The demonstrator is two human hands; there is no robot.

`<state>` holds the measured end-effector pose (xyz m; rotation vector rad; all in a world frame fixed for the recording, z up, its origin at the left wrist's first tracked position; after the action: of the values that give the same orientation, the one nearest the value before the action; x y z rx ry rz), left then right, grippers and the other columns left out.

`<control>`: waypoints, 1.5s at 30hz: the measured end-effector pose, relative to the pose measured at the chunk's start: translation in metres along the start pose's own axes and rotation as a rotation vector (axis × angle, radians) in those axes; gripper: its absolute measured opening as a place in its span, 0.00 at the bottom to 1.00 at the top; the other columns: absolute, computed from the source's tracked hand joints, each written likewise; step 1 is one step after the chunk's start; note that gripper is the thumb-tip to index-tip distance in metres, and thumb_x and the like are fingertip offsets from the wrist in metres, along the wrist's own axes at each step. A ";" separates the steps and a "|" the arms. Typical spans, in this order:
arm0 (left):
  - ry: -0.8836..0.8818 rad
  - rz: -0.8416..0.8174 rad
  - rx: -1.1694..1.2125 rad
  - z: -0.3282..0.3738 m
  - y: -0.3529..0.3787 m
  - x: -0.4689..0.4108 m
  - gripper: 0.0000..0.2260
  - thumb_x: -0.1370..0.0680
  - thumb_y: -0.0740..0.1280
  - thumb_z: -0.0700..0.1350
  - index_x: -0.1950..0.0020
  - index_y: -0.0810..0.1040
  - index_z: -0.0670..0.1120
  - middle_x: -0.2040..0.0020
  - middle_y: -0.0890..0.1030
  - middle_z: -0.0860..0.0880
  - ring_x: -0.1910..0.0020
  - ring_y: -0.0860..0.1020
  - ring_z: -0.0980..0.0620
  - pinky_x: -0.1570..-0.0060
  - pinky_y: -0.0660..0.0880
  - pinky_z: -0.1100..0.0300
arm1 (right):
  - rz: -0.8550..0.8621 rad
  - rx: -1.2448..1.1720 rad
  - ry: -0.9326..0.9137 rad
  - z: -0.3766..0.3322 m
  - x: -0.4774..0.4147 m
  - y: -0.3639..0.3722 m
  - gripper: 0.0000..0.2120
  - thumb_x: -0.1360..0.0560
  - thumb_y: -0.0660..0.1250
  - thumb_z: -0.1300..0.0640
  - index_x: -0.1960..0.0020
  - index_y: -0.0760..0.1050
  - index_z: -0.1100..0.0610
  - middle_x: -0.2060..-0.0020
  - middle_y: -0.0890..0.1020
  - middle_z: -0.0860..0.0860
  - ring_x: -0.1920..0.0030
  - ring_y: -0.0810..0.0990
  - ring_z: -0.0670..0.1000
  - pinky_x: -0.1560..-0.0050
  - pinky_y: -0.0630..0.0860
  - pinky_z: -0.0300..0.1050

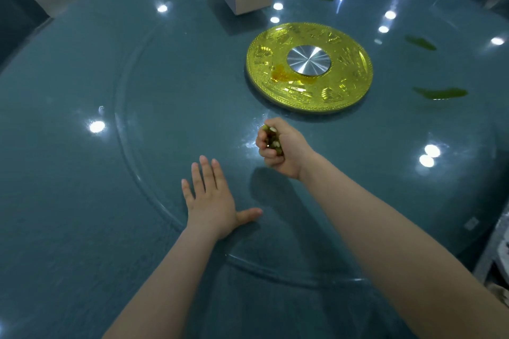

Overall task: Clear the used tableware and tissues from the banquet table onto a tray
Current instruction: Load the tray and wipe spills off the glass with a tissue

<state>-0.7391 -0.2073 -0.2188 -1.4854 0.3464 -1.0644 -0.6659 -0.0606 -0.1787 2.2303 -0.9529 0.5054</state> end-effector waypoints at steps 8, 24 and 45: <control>0.012 0.028 0.010 -0.004 -0.001 -0.004 0.64 0.43 0.55 0.80 0.27 0.26 0.41 0.26 0.27 0.42 0.26 0.29 0.42 0.31 0.32 0.41 | -0.059 -0.105 -0.034 -0.001 0.002 0.008 0.11 0.23 0.56 0.60 0.64 0.69 0.57 0.70 0.72 0.50 0.78 0.64 0.43 0.83 0.56 0.31; 0.018 0.028 0.010 -0.005 -0.001 -0.006 0.65 0.47 0.48 0.81 0.27 0.26 0.41 0.26 0.26 0.42 0.27 0.29 0.41 0.30 0.33 0.40 | 0.290 1.473 -0.279 -0.030 -0.013 -0.004 0.30 0.25 0.60 0.35 0.74 0.58 0.56 0.76 0.65 0.51 0.75 0.64 0.50 0.72 0.55 0.45; 0.007 0.020 0.003 -0.002 -0.001 -0.001 0.63 0.41 0.55 0.80 0.27 0.28 0.40 0.25 0.28 0.41 0.26 0.30 0.41 0.29 0.35 0.40 | 0.352 1.674 -0.115 -0.031 -0.027 -0.007 0.28 0.37 0.71 0.31 0.68 0.67 0.56 0.69 0.73 0.49 0.70 0.70 0.48 0.72 0.60 0.42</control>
<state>-0.7419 -0.2074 -0.2184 -1.4735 0.3636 -1.0542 -0.6814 -0.0218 -0.1747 3.4787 -1.1311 1.8619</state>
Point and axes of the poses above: each hand's wrist, its own x-axis away from the middle knuckle, its own y-axis out of the palm, z = x × y, the point moved 6 cm from there along -x, towards the middle knuckle
